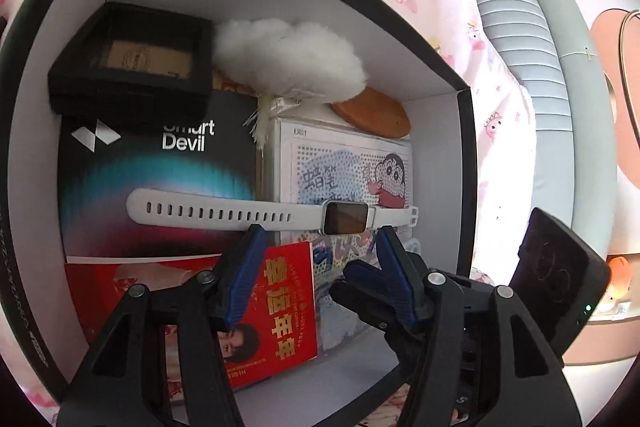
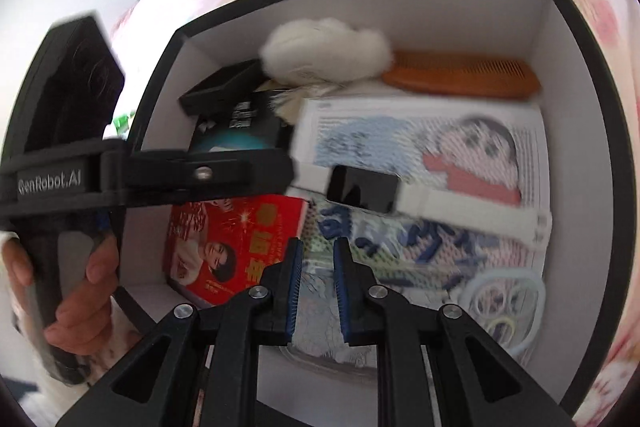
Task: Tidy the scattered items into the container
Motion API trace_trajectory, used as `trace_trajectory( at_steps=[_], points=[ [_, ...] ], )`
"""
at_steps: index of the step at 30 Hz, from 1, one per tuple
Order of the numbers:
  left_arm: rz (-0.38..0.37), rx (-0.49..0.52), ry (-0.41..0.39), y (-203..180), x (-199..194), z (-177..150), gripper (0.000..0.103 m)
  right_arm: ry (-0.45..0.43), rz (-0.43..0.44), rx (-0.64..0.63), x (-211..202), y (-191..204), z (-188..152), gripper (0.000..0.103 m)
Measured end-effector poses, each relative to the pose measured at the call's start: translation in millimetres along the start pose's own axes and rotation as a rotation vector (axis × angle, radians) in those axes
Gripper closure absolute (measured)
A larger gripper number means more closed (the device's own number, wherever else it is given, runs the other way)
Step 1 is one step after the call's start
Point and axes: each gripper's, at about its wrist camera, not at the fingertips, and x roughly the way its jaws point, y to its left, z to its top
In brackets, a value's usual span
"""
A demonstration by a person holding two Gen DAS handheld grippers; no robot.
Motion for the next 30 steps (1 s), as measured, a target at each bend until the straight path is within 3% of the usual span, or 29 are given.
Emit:
trace_trajectory(
  at_steps=[4,8,11,12,17,22,26,30],
  points=[
    [-0.014,0.003,0.032,0,4,-4,0.038,0.039,0.023,0.007,10,4,6,0.090],
    [-0.024,-0.011,-0.006,6,-6,-5,0.038,0.038,0.018,-0.005,12,8,5,0.089],
    [-0.042,-0.015,-0.013,8,-9,-5,0.038,0.080,0.124,-0.014,11,10,1,0.090],
    [-0.035,-0.012,-0.020,8,-9,-5,0.038,0.072,0.121,-0.024,8,11,0,0.090],
    [-0.042,0.032,-0.095,1,-22,1,0.038,-0.042,0.008,-0.021,-16,-3,8,0.090],
    [0.074,0.075,-0.159,-14,-19,20,0.040,-0.042,-0.136,0.049,-20,-29,17,0.090],
    [0.142,0.062,-0.093,-9,-7,23,0.040,-0.050,-0.100,0.115,-24,-45,10,0.090],
    [0.094,0.056,-0.036,-9,-5,12,0.038,-0.052,-0.109,0.134,-28,-50,7,0.089]
  ],
)
